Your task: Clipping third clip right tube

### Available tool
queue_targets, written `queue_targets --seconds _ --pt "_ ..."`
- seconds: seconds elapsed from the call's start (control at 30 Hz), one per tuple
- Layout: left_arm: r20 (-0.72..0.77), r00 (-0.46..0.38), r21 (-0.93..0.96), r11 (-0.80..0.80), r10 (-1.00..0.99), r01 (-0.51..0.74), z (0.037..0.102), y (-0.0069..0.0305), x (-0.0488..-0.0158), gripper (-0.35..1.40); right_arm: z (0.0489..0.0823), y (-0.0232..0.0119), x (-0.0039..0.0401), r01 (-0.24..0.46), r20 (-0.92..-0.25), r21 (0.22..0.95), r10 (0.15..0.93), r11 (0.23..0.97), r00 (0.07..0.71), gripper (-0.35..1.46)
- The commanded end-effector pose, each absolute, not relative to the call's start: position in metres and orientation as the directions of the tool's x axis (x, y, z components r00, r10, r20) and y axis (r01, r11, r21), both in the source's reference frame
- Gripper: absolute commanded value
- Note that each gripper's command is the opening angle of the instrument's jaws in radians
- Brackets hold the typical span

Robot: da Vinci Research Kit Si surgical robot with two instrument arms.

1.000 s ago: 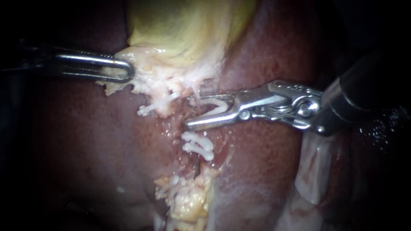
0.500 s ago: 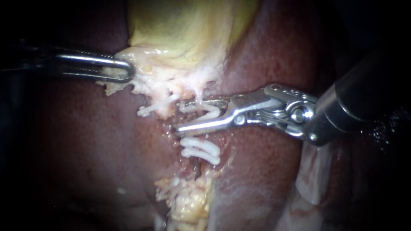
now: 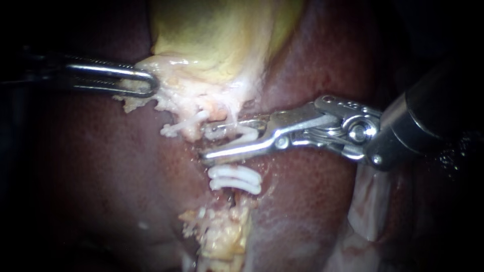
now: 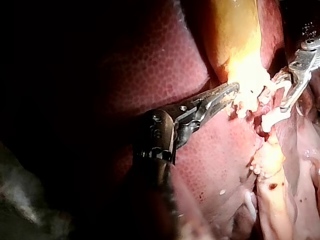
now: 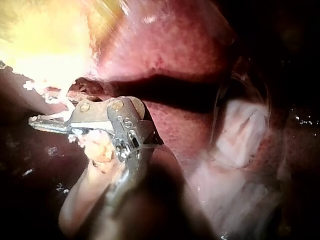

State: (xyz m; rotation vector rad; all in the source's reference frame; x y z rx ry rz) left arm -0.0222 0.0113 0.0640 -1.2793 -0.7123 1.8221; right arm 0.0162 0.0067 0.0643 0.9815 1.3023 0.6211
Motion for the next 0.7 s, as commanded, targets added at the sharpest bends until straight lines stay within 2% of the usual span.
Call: queue_targets --seconds 0.03,0.13,0.27,0.7 --pt "-0.503 -0.187 -0.797 -0.536 0.844 -0.279 0.064 0.0114 -0.0222 -0.35 0.0644 0.0066 0.0161 0.141 -0.495 0.868 0.846 0.475 0.199 -0.02" --pt "-0.503 -0.187 -0.797 -0.536 0.844 -0.279 0.064 0.0114 -0.0222 -0.35 0.0644 0.0065 0.0158 0.133 -0.459 0.888 0.865 0.44 0.204 -0.35" --pt "-0.503 -0.187 -0.797 -0.536 0.844 -0.279 0.064 0.0114 -0.0222 -0.35 0.0644 0.0065 0.0156 0.11 -0.455 0.891 0.87 0.441 0.191 -0.35" --pt "-0.503 -0.187 -0.797 -0.536 0.844 -0.278 0.064 0.0114 -0.0222 -0.35 0.0649 0.0064 0.0156 0.106 -0.457 0.89 0.869 0.444 0.19 -0.35"
